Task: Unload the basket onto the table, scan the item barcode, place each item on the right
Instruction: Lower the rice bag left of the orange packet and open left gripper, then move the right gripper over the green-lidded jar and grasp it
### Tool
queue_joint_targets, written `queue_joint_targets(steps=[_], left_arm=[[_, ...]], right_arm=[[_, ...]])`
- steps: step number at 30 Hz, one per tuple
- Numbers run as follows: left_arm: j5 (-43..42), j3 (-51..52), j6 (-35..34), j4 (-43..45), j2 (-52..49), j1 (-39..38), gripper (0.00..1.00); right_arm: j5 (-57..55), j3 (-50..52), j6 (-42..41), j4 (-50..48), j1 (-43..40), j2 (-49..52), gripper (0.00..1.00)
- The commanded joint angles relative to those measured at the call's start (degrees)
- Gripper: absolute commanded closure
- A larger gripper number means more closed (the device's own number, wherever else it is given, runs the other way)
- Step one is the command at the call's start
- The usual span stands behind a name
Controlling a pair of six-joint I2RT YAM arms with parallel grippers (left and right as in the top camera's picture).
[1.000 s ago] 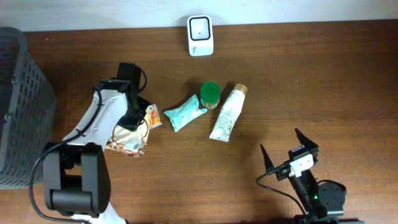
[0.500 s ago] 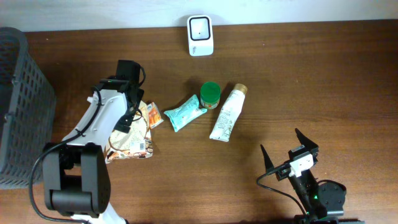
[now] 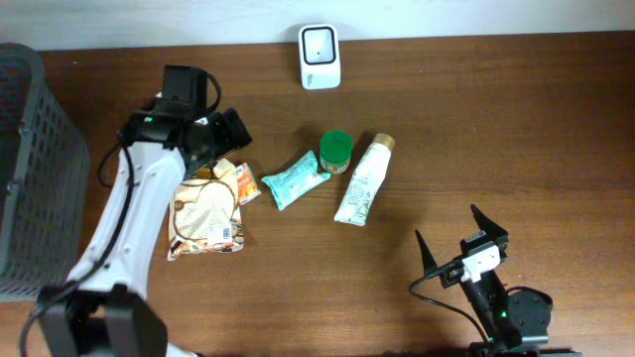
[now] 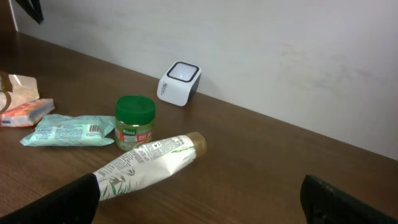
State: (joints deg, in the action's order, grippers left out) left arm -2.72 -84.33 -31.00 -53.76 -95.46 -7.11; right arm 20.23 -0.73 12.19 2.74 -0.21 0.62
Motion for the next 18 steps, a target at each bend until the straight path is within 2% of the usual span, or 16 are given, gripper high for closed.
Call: queue_joint_targets(steps=[1,7,10,12,15,18], left_arm=[[-5.0,-0.9,8.4,-2.7,1.1,-1.2,0.01],[-4.5,-0.9,8.4,-3.7,1.1,-1.4,0.01],[-3.4,-0.9,8.4,-3.5,1.1,-1.4,0.01],[-1.6,-0.9,8.4,-2.7,1.1,-1.0,0.01],[-0.5,-0.9,8.3,-1.1,1.1,0.9,0.01],[-0.4,-0.9,8.4,-0.3,1.1,3.1,0.01]], right_arm=[[-0.6,0.4,1.3,-1.8,0.2,-0.3,0.02],[8.5,0.4,-1.0,-5.1,0.2,-0.3,0.02],[12.8,0.4,-12.8,-8.3,0.2,-0.3,0.02],[12.8,-0.2,-17.4,-8.7,0.2,-0.1,0.02],[15.2,-4.2,-18.5,-6.6,0.2,2.0,0.02],[15.2,-12.5,-18.5,-1.4,0.2,9.5,0.02]])
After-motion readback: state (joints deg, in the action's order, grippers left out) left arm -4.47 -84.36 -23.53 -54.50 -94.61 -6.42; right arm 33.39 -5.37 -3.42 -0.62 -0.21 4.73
